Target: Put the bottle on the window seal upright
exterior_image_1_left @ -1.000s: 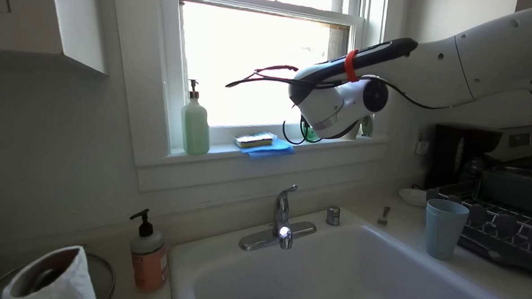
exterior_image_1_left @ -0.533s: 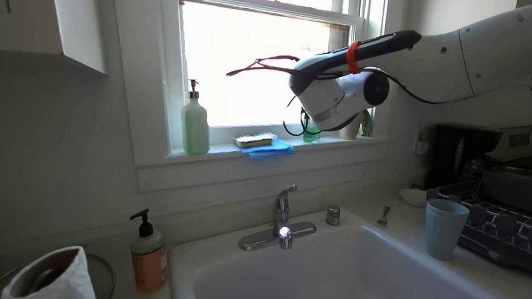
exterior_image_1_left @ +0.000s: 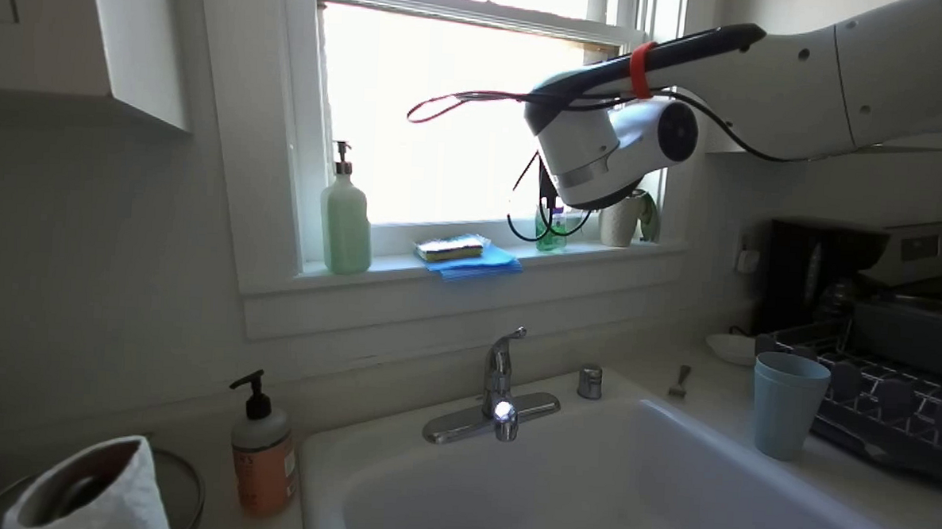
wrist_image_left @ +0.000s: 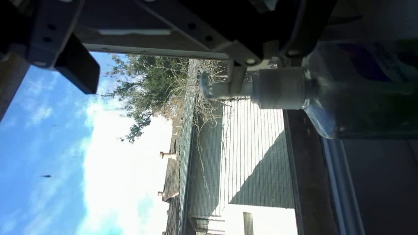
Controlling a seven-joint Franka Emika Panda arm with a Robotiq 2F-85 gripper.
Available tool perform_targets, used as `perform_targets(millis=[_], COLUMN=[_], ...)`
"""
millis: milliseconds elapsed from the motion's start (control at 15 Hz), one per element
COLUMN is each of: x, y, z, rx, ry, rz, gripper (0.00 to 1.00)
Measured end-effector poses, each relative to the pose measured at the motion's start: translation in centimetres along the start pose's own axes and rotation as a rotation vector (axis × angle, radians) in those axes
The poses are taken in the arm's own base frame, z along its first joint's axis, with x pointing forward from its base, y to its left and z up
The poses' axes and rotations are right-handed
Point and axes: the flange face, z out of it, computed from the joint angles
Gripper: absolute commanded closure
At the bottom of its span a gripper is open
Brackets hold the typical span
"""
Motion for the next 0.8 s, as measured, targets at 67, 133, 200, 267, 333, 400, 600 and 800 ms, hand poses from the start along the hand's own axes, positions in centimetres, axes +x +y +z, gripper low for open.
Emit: perform_targets(millis=[67,133,200,267,333,400,600,800], x=[-0.1,-0.2,-0.3,-0.3,-0.4,-0.3,0.3,1.1], y=[-0.2,-0.3,-0.5,-0.5,-0.3,-0.1,0.6,0.8], z=[0.1,0.2,0.2,0.2,0.2,0.0,-0.5,-1.1], rx=[-0.015,-0.03,-0.045,-0.065,-0.087,-0.112,-0.165,-0.194], ry=[-0.019,-0.039,-0.062,-0.083,-0.102,-0.119,-0.145,-0.159], rz=[-0.002,-0.001,-0.001,-0.001,0.002,-0.001,-0.055,-0.115], gripper=[0.0,0.0,0.0,0.0,0.0,0.0,0.0,0.0])
